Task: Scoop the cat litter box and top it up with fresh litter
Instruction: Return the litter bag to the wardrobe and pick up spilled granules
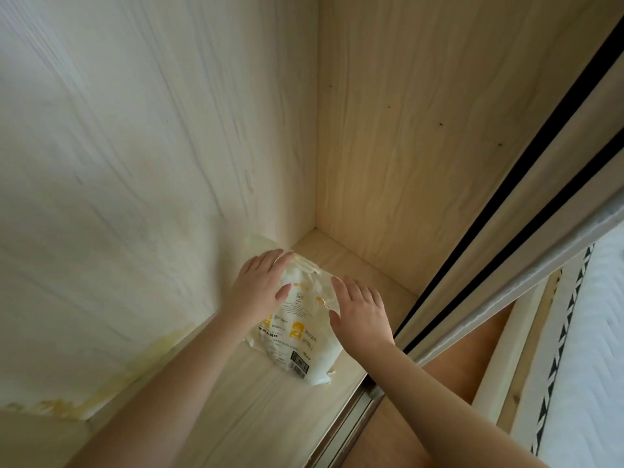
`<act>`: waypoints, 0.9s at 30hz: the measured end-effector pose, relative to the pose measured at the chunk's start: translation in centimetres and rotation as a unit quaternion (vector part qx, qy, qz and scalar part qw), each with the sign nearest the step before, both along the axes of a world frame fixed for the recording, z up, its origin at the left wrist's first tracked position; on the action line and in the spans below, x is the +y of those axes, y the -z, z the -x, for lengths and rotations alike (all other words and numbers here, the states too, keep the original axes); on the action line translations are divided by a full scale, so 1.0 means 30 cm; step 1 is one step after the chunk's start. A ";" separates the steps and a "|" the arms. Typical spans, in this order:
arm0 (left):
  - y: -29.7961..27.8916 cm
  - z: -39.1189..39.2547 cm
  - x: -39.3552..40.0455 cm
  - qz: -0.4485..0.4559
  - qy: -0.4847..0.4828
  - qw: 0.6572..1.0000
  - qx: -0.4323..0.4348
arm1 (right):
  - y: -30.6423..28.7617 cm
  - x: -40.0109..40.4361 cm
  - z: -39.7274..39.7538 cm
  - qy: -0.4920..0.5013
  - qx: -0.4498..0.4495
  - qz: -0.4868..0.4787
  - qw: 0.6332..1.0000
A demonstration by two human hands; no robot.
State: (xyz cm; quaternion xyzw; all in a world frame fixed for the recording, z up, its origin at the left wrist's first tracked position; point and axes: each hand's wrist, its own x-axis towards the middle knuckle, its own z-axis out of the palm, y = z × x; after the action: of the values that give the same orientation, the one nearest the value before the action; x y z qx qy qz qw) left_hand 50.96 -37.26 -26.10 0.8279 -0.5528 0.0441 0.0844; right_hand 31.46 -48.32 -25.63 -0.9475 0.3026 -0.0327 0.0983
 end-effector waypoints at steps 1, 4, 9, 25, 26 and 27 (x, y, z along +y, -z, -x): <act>-0.006 0.012 0.009 0.017 -0.006 1.000 0.008 | -0.003 0.004 0.004 0.001 -0.001 -0.003 1.000; -0.011 0.064 0.029 0.054 -0.007 0.998 0.000 | -0.013 0.018 0.020 0.002 -0.004 0.003 1.000; -0.001 0.141 0.032 0.049 -0.004 0.999 -0.013 | -0.044 0.052 0.038 0.028 -0.030 0.016 0.999; -0.113 0.376 -0.036 0.011 0.082 0.996 0.015 | -0.132 0.110 0.346 0.145 -0.008 0.034 0.989; -0.122 0.408 -0.045 0.010 0.095 0.995 0.013 | -0.132 0.114 0.378 0.154 -0.003 0.030 0.988; -0.128 0.442 -0.053 0.007 0.112 0.994 0.014 | -0.131 0.120 0.412 0.165 0.001 0.030 0.986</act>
State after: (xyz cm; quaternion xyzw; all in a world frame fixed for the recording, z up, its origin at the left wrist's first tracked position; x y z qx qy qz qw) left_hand 37.71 -38.86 -22.26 0.7606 -0.6405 0.0271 0.1024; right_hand 19.11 -44.73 -21.69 -0.8872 0.4537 -0.0564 0.0630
